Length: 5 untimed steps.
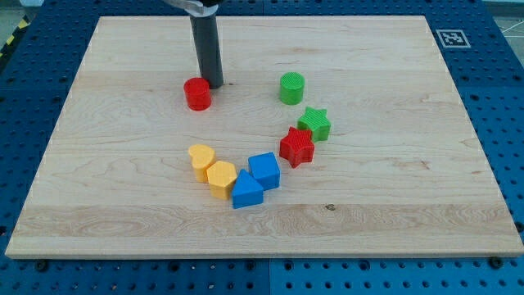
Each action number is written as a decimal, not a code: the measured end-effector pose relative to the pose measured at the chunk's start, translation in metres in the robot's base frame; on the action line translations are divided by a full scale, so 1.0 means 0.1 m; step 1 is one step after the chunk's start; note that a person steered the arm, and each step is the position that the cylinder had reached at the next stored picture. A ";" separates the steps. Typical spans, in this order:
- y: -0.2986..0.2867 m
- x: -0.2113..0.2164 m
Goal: Push the red circle towards the yellow heart
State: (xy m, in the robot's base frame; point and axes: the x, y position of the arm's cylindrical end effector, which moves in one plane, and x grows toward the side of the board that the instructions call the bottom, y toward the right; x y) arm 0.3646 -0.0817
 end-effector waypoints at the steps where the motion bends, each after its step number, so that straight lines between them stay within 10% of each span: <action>1: -0.13 -0.02; 5: -0.50 0.27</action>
